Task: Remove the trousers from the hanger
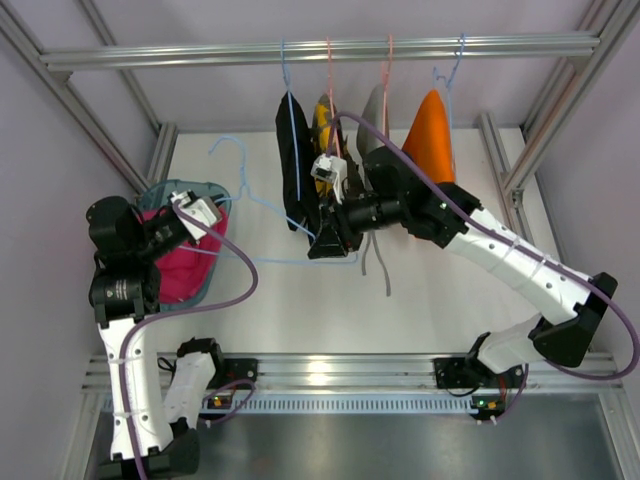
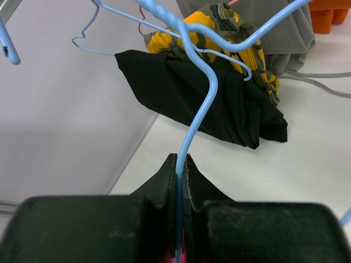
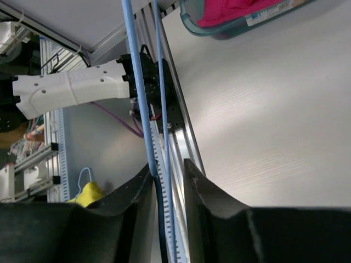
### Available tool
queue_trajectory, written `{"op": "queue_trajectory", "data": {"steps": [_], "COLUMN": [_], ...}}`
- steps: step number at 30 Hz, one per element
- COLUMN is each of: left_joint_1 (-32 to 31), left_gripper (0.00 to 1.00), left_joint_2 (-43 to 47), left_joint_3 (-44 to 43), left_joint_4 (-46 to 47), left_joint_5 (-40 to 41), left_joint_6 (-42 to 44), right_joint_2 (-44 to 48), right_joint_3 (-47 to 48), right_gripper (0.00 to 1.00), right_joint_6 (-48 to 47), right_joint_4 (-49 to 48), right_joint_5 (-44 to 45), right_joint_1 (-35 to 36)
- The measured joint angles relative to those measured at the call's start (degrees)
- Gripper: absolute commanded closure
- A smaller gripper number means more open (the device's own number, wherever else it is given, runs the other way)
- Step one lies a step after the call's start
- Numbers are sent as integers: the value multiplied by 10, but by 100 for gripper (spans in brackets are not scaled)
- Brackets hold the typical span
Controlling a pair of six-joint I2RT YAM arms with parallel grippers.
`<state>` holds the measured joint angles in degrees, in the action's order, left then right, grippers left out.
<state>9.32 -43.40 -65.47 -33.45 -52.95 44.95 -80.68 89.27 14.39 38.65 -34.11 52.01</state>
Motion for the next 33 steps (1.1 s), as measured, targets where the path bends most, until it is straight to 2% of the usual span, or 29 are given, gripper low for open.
{"op": "queue_trajectory", "data": {"steps": [4,7,8,9,10,13,14,19,23,30,33], "left_joint_1": [0,0,0,0,0,0,0,0,0,0,0], "left_gripper": [100,98,90,67,57,34,31,25,18,7,2], "left_joint_2": [1,4,4,4,4,4,4,8,13,17,4], "left_joint_3": [0,0,0,0,0,-2,-3,-19,-40,-65,-83], "left_joint_4": [0,0,0,0,2,5,5,57,137,299,348], "left_joint_5": [2,10,13,15,16,11,8,-3,0,37,64], "left_joint_6": [-1,-2,-6,-15,-20,-78,-105,-252,-390,-636,-719], "right_joint_2": [-12,-15,-15,-15,-15,-12,-12,1,28,128,175], "right_joint_3": [1,6,10,16,19,20,20,19,12,-16,-18], "right_gripper": [100,100,100,100,100,100,100,100,100,100,100], "right_joint_6": [0,-4,-5,-5,-7,-9,-9,-8,-9,-47,-77], "right_joint_4": [0,-1,-1,0,1,0,0,0,-1,-6,-2], "right_joint_5": [5,0,0,0,0,11,14,27,33,67,72], "right_joint_1": [1,3,4,5,5,5,3,-9,-23,-29,-53]}}
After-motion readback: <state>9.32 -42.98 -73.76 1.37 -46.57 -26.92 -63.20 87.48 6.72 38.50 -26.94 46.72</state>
